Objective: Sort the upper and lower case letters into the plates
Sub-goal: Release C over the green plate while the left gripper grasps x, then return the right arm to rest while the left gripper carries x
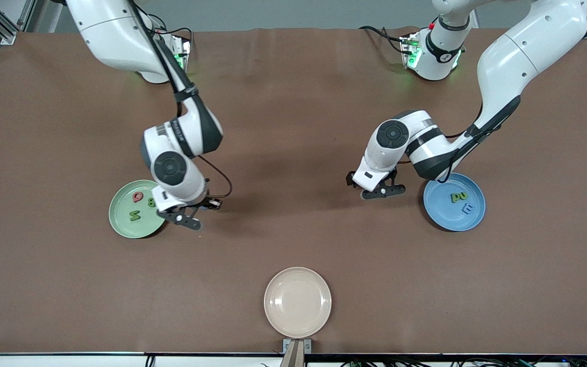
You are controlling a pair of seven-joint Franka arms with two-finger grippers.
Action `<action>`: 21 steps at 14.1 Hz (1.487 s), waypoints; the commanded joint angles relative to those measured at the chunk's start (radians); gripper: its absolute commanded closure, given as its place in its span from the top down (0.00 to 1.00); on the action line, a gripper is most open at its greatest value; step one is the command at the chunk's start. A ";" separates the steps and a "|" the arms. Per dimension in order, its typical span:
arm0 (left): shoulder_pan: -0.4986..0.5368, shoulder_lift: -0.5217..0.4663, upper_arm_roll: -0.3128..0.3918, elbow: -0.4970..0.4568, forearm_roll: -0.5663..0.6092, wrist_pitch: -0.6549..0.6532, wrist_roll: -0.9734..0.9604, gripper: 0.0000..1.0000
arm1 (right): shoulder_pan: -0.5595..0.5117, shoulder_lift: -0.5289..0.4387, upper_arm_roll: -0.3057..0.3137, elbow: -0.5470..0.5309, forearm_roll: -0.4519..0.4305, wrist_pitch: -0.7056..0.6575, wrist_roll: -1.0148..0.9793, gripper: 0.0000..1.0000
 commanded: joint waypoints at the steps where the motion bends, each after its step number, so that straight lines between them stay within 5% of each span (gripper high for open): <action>1: -0.036 0.009 0.030 0.010 -0.011 0.040 0.008 0.93 | -0.118 -0.056 0.022 -0.073 -0.014 0.017 -0.182 0.00; 8: -0.038 0.024 0.032 -0.011 -0.012 0.040 0.019 0.65 | -0.318 -0.030 0.022 -0.173 -0.013 0.252 -0.534 0.00; 16: -0.048 0.031 0.033 -0.008 -0.012 0.040 0.019 0.38 | -0.323 0.013 0.025 -0.188 -0.011 0.289 -0.551 0.06; 17: -0.050 0.031 0.035 -0.008 -0.012 0.040 0.017 0.33 | -0.324 0.012 0.025 -0.187 -0.013 0.283 -0.552 0.26; 18: -0.050 0.031 0.035 -0.008 -0.012 0.038 0.017 0.29 | -0.326 0.012 0.025 -0.186 -0.011 0.281 -0.552 0.79; 19: -0.056 0.031 0.035 -0.008 -0.012 0.038 0.017 0.27 | -0.326 0.010 0.025 -0.185 -0.011 0.281 -0.552 1.00; 21: -0.059 0.028 0.038 -0.002 -0.012 0.028 0.012 0.22 | -0.323 0.004 0.025 -0.182 -0.011 0.278 -0.554 1.00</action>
